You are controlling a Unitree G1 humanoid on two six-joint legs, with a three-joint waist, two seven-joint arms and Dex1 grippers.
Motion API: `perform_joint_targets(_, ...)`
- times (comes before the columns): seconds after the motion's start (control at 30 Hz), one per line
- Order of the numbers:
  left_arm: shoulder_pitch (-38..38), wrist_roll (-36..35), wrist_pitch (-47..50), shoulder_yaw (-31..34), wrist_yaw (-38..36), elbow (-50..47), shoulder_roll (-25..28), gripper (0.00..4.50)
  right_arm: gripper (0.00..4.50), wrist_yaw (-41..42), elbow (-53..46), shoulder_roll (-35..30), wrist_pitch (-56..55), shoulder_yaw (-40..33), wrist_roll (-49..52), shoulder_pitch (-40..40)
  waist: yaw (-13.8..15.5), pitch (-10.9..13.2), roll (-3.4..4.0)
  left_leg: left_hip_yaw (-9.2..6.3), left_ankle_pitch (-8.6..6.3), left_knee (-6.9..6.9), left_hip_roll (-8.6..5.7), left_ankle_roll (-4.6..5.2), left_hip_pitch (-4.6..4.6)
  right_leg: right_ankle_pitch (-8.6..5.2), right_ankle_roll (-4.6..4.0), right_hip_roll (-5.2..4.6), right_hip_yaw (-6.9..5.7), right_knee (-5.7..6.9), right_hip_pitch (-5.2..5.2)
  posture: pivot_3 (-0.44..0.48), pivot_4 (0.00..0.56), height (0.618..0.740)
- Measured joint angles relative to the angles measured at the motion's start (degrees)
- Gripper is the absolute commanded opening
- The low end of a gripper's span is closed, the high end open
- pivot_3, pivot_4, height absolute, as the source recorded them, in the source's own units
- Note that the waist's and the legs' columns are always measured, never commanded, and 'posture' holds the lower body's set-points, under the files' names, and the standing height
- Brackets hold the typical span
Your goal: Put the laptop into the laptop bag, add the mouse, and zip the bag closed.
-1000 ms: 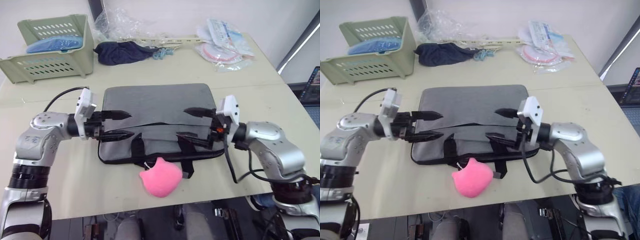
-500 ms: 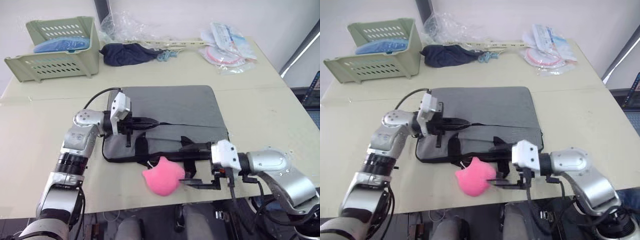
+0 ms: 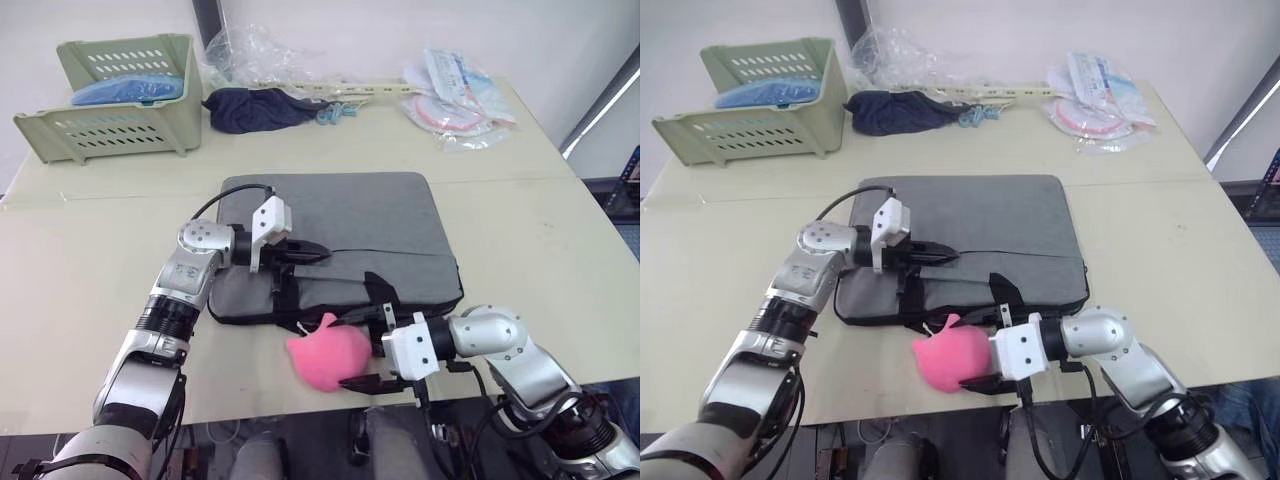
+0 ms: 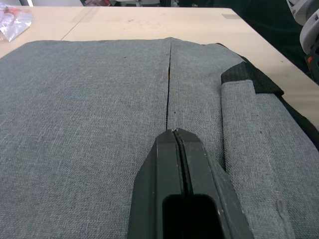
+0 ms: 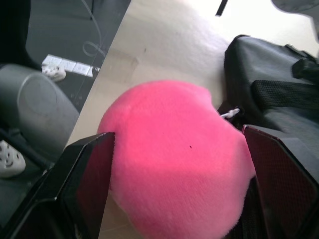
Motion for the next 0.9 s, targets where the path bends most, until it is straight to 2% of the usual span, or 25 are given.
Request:
perform_joint_targets(0.3,1.11,0.48,-0.04,0.12,-0.14,-0.16,0.48,0.03,4.5,-2.22,5.15,1.11,-5.81,1.92,-6.83,-2.58,-0.11,-0.03,-0.02,-0.01,0.0,0.01,0.0,0.03,0.29,0.02,0.01,-0.02,0.02,0.03,0.2,0.0,0.15,0.74)
perform_joint_targets(0.4,1.33,0.49,0.46,0.12,-0.14,-0.25,0.79,0.0,3.69,-2.23,5.85,1.13,-5.93,2.0,-7.05,-2.96,-0.06,-0.04,-0.02,-0.01,-0.01,0.02,0.0,0.03,0.36,0.02,0.01,-0.03,0.04,0.04,0.26,0.0,0.15,0.74)
perform_joint_targets(0.57,1.4,0.49,0.91,0.06,0.02,-0.4,0.83,0.0,1.31,-1.86,5.57,1.13,-3.07,2.01,-5.4,-2.95,-0.03,-0.04,-0.02,0.0,-0.01,0.02,0.0,0.03,0.39,0.02,0.0,-0.03,0.06,0.05,0.27,0.0,0.15,0.74)
perform_joint_targets(0.63,1.4,0.49,0.98,0.03,0.09,-0.43,0.82,0.0,0.44,-1.81,5.07,1.13,-1.92,1.98,-4.47,-2.91,-0.01,-0.04,-0.02,0.0,-0.01,0.02,0.0,0.04,0.4,0.02,0.0,-0.03,0.06,0.06,0.28,0.0,0.15,0.74)
perform_joint_targets(0.67,1.4,0.5,0.98,0.01,0.12,-0.43,0.82,0.0,0.18,-1.79,4.72,1.13,-1.31,1.94,-4.03,-2.78,0.0,-0.05,-0.02,0.0,-0.01,0.02,0.0,0.04,0.41,0.02,0.0,-0.03,0.06,0.06,0.28,0.0,0.15,0.74)
perform_joint_targets(0.7,1.4,0.5,0.9,-0.01,0.17,-0.42,0.81,0.0,0.03,-1.78,4.27,1.11,-0.54,1.79,-3.35,-2.42,0.04,-0.05,-0.02,0.0,-0.01,0.02,0.0,0.04,0.41,0.02,0.0,-0.03,0.06,0.06,0.28,0.0,0.15,0.74)
perform_joint_targets(0.9,1.22,1.99,-0.08,-1.04,2.14,-0.21,0.45,0.0,0.03,-1.78,1.02,-0.61,4.05,-0.9,1.13,1.0,0.92,-0.05,-0.03,0.04,-0.03,0.02,0.0,0.07,0.42,0.03,-0.01,-0.04,0.09,0.05,0.28,0.0,0.15,0.74)
